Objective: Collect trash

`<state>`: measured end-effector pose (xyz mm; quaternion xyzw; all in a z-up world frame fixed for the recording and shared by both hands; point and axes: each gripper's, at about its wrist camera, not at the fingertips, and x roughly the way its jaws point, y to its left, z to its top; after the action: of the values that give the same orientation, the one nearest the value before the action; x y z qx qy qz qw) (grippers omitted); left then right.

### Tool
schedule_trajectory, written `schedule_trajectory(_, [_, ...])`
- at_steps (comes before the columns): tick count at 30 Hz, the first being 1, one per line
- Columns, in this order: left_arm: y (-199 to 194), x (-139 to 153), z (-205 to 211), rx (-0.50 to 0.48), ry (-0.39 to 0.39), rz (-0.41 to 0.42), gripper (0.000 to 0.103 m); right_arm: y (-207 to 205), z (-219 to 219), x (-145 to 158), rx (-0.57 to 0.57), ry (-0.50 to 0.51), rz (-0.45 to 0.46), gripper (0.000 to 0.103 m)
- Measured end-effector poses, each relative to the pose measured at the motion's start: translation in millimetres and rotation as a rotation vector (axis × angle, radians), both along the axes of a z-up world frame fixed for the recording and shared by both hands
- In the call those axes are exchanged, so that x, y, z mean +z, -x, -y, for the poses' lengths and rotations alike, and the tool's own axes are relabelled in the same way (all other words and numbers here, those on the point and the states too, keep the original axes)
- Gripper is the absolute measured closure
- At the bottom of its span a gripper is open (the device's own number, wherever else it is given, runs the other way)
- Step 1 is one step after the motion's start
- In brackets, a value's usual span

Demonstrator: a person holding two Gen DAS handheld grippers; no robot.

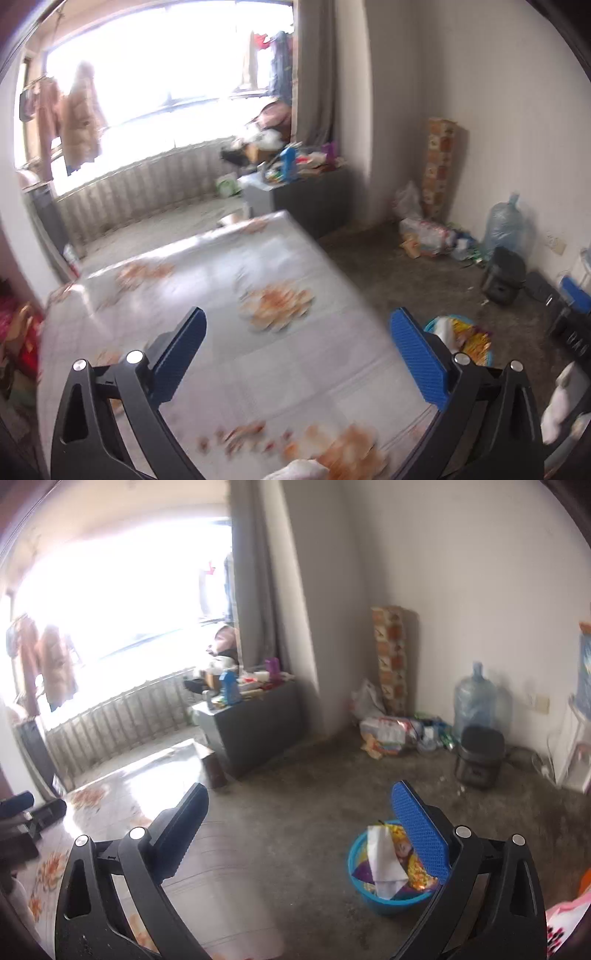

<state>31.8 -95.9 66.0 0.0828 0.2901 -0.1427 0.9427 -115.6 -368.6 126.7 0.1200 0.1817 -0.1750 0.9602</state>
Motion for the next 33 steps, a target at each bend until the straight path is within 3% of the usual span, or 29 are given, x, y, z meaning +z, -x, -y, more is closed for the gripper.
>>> schedule_trajectory(3, [24.2, -18.5, -28.8, 0.056, -0.018, -0.048, 0.005, 6.2, -30.1, -0.8, 0.107, 0.016, -0.019, 0.008])
schedule_trajectory(7, [37.1, -49.6, -54.0, 0.104, -0.057, -0.144, 0.005, 2.0, -57.4, -14.6, 0.273, -0.082, -0.130, 0.008])
schedule_trajectory(9, [34.4, -59.6, -59.3, 0.125, -0.059, -0.203, 0.005, -5.3, -68.0, -25.8, 0.274, -0.053, -0.243, 0.008])
schedule_trajectory(12, [27.3, -66.4, -68.4, 0.153, -0.057, -0.228, 0.005, -17.3, -70.4, -48.2, 0.211, 0.034, -0.415, 0.008])
schedule_trajectory(15, [25.0, -68.4, -73.5, 0.177, -0.040, -0.251, 0.005, -11.7, -71.8, -59.8, 0.174, 0.073, -0.496, 0.007])
schedule_trajectory(20, [13.4, -71.4, -72.5, 0.179, -0.018, -0.295, 0.005, -13.7, -79.6, -67.2, 0.167, 0.136, -0.564, 0.008])
schedule_trajectory(33, [6.5, -76.7, -64.6, 0.154, -0.024, -0.334, 0.005, -14.5, -74.4, -80.0, 0.115, 0.100, -0.630, 0.008])
